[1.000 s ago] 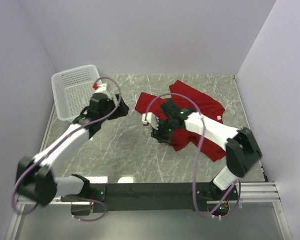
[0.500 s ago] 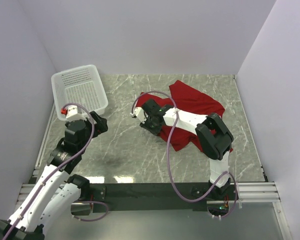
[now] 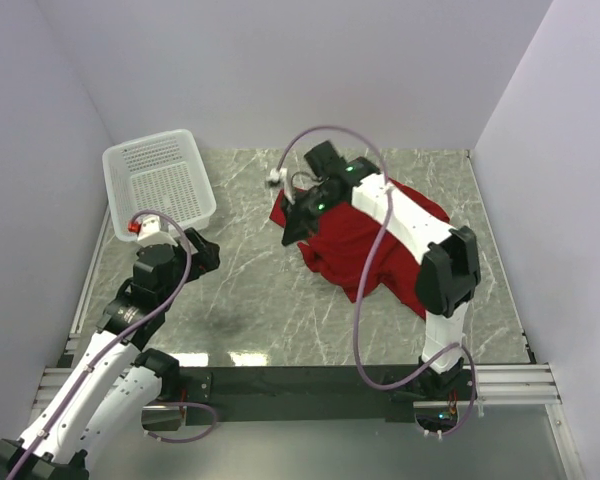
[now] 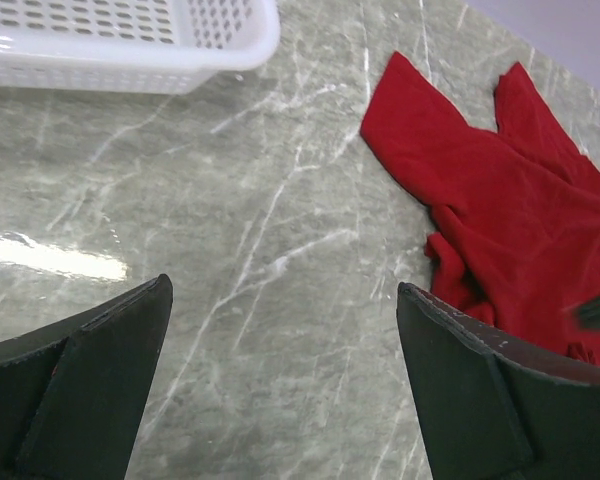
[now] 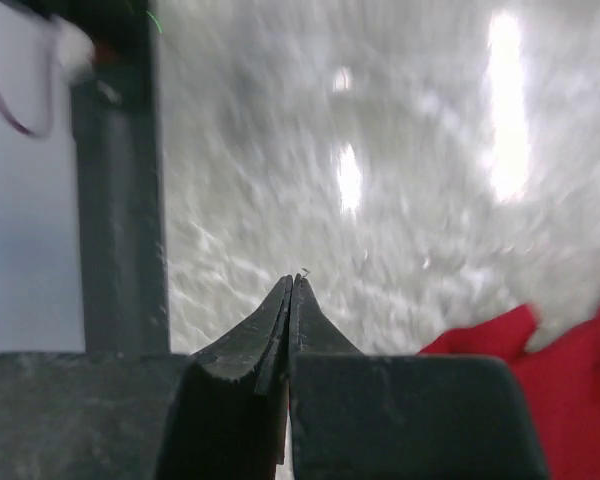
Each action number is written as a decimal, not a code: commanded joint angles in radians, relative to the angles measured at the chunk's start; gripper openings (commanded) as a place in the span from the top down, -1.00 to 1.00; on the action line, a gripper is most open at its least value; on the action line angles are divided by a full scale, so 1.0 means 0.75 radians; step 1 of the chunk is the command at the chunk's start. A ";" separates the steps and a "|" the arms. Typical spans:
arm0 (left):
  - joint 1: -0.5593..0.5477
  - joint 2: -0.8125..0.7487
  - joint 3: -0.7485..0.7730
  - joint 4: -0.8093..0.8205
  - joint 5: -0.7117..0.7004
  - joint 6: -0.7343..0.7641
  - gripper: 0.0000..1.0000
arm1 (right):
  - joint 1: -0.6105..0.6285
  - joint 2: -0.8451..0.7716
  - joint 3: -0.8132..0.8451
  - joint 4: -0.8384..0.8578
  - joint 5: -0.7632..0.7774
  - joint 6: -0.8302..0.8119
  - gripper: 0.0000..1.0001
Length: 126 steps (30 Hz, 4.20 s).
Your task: Fold and stack the t-shirts
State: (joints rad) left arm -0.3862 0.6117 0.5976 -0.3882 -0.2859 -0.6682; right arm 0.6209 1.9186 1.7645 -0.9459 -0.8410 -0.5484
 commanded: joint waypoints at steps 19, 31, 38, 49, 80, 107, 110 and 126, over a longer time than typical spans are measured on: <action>0.004 0.005 -0.097 0.104 0.103 -0.075 -0.99 | 0.133 -0.014 -0.391 0.371 1.042 0.111 -0.13; 0.006 -0.038 -0.173 0.139 0.134 -0.124 -0.99 | 0.209 0.096 -0.400 0.396 1.113 0.146 -0.01; 0.004 -0.028 -0.173 0.143 0.138 -0.124 -0.99 | 0.209 0.166 -0.371 0.416 1.201 0.173 0.08; 0.004 -0.040 -0.179 0.180 0.183 -0.097 -0.99 | 0.078 -0.018 -0.146 0.008 0.272 -0.025 1.00; 0.018 0.523 -0.116 0.477 0.345 -0.469 -0.99 | 0.051 0.042 -0.012 -0.418 -0.304 -0.371 1.00; 0.038 1.532 0.514 0.411 0.561 -0.437 0.99 | 0.276 -0.089 0.143 -0.663 -0.284 -0.655 1.00; 0.063 1.583 0.596 0.372 0.553 -0.394 0.99 | 0.321 -0.100 0.208 -0.663 -0.296 -0.629 1.00; 0.100 1.627 0.807 0.391 0.715 -0.216 0.74 | 0.416 -0.034 0.245 -0.173 0.035 -0.046 0.48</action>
State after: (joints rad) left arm -0.3099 1.8896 1.1957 -0.1337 0.2111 -0.8715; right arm 0.9356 1.9011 1.9678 -1.2484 -0.9581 -0.7681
